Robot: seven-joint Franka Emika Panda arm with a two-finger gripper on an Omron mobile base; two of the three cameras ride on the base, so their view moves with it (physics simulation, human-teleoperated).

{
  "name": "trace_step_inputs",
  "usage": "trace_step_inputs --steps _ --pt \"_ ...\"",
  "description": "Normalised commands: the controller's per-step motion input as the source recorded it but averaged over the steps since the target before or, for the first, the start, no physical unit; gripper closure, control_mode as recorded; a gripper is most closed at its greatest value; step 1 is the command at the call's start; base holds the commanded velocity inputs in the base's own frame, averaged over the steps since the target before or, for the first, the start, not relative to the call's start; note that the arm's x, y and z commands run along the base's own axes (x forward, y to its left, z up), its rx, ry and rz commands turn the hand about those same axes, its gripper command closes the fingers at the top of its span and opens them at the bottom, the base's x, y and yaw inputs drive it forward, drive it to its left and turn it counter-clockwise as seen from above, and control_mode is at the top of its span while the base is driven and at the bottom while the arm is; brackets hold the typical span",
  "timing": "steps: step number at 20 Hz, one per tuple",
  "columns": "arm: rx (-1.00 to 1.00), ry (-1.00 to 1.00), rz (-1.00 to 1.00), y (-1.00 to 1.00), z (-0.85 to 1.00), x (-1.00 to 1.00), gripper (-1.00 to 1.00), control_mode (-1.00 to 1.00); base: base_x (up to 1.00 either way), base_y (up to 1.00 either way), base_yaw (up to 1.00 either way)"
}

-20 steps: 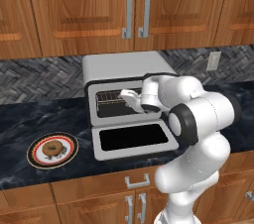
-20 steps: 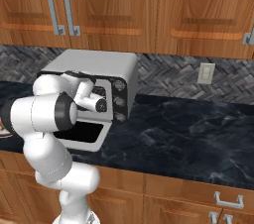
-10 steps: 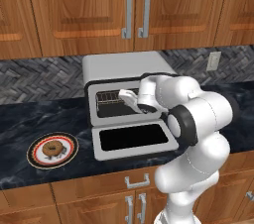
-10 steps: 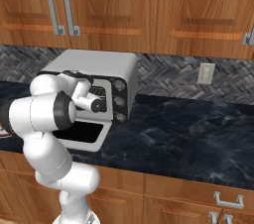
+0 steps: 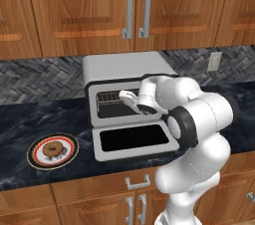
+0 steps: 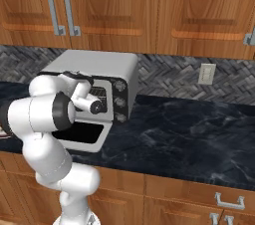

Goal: Pick up the bagel from the plate, place it on the toaster oven rack, close the door, and set the timer.

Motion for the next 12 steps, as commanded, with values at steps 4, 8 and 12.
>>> trace_step_inputs --steps 4,8,12 --pt "0.0 0.02 0.0 0.0 -0.13 -0.26 1.0 -1.0 0.0 0.0 0.0" --pt "0.0 0.05 0.0 0.0 -0.15 -0.49 1.0 -1.0 0.0 0.0 0.0" --pt "0.0 0.06 0.0 0.0 -0.19 -0.62 1.0 -1.0 0.0 0.0 0.0"
